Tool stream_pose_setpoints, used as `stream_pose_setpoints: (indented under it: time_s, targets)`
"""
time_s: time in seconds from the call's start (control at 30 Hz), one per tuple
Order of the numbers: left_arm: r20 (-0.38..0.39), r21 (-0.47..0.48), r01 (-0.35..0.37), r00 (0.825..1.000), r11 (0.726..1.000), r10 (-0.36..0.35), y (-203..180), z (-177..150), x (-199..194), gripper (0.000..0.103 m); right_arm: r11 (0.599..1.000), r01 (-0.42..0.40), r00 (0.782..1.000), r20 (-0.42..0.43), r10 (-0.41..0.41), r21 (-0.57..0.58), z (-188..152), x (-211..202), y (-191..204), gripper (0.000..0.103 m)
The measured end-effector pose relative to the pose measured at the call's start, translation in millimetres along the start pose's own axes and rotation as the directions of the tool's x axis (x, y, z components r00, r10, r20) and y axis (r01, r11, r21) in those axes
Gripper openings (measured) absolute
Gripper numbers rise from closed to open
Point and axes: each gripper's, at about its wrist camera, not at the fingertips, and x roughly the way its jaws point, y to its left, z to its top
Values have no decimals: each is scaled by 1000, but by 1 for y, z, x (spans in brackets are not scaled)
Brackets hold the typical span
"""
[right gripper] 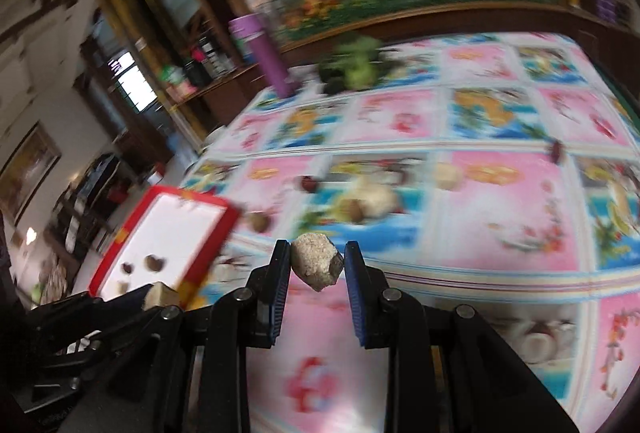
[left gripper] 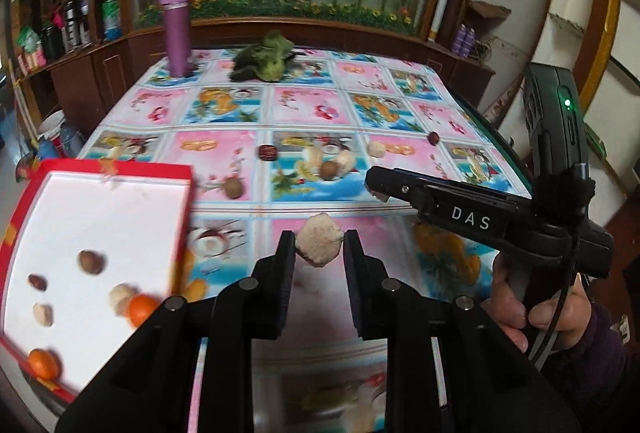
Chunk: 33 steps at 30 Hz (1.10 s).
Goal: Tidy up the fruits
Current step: 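Carry the beige cube and tan ball toward the white tray, then open both tools over the white tray to drop the pieces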
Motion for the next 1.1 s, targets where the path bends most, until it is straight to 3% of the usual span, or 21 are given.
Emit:
stream_pose_setpoints:
  time_s: [0.23, 0.4, 0.53, 0.63, 0.83, 1.1]
  targets:
    - [53, -145, -135, 988, 980, 144, 87, -18, -47, 26, 991, -111, 991, -77, 106, -71, 10, 37, 74, 26]
    - [54, -227, -274, 954, 934, 293, 158, -24, -72, 26, 974, -181, 976, -151, 159, -140, 4, 69, 135, 26]
    - [45, -264, -338, 931, 903, 362, 198, -22, -74, 26, 958, -216, 964, -196, 178, -188, -3, 89, 173, 26]
    - [24, -275, -361, 924, 891, 381, 218, -21, -69, 26, 945, -248, 951, -242, 195, -214, -12, 103, 198, 26]
    - [-65, -305, -344, 938, 888, 340, 251, -27, -45, 26, 927, -273, 931, -314, 186, -258, -33, 122, 226, 26]
    - [-152, -320, -352, 935, 880, 319, 269, -43, -20, 26, 931, -253, 911, -387, 139, -263, -54, 154, 231, 26]
